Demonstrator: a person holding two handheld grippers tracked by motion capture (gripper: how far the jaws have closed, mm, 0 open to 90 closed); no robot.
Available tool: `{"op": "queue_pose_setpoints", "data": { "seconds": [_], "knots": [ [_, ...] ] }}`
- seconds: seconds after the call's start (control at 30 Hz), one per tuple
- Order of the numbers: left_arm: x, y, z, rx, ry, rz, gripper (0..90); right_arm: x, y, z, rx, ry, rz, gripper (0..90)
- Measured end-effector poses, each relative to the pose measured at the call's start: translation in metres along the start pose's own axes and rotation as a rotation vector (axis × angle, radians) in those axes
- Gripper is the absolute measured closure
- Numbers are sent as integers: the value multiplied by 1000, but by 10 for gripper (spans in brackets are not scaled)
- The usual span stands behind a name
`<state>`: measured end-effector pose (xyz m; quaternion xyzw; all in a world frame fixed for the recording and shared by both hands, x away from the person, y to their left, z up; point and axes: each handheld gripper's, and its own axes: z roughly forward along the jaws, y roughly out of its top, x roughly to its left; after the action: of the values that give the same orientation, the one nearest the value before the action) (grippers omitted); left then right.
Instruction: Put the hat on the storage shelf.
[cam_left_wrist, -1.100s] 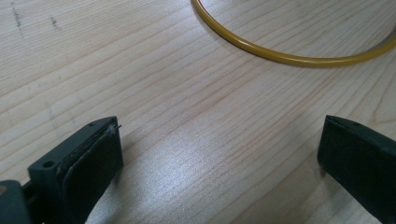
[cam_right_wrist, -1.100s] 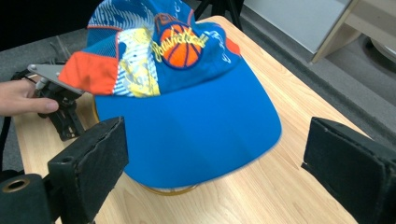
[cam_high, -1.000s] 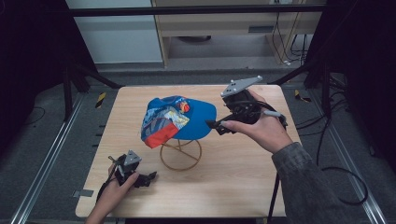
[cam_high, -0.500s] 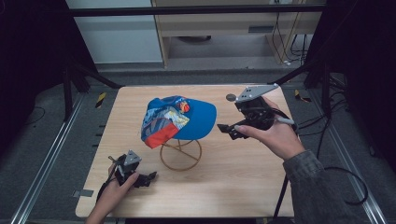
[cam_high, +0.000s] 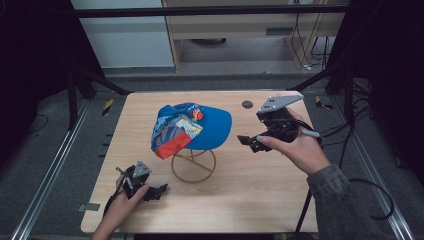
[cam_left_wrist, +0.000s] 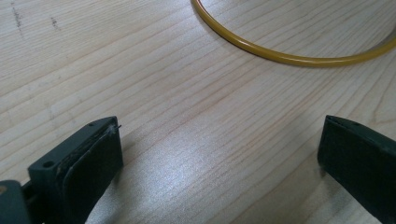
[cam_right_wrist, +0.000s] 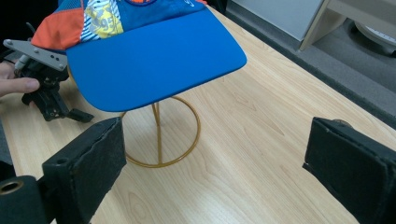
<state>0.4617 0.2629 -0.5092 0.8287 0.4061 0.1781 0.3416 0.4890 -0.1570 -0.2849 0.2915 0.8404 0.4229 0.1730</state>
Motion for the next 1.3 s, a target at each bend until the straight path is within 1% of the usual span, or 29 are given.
{"op": "queue_pose_setpoints", "data": {
  "seconds": [0.3,0.6,0.8,0.9,1.03,1.2,1.3],
  "knots": [
    [0,0,0,0,0,-1,0,-3,-11,-1,-3,-5,11,50],
    [0,0,0,0,0,-1,0,-8,-26,-2,0,-23,38,47],
    [0,0,0,-1,0,0,0,-12,-42,1,5,-41,60,48],
    [0,0,0,-1,0,-1,0,-13,-51,3,12,-42,68,50],
    [0,0,0,0,0,0,0,-13,-63,8,24,-55,76,65],
    [0,0,0,0,0,-1,0,-11,-80,18,49,-64,90,94],
    [0,0,0,0,0,-1,0,-10,-91,24,65,-57,93,97]
  ]
}}
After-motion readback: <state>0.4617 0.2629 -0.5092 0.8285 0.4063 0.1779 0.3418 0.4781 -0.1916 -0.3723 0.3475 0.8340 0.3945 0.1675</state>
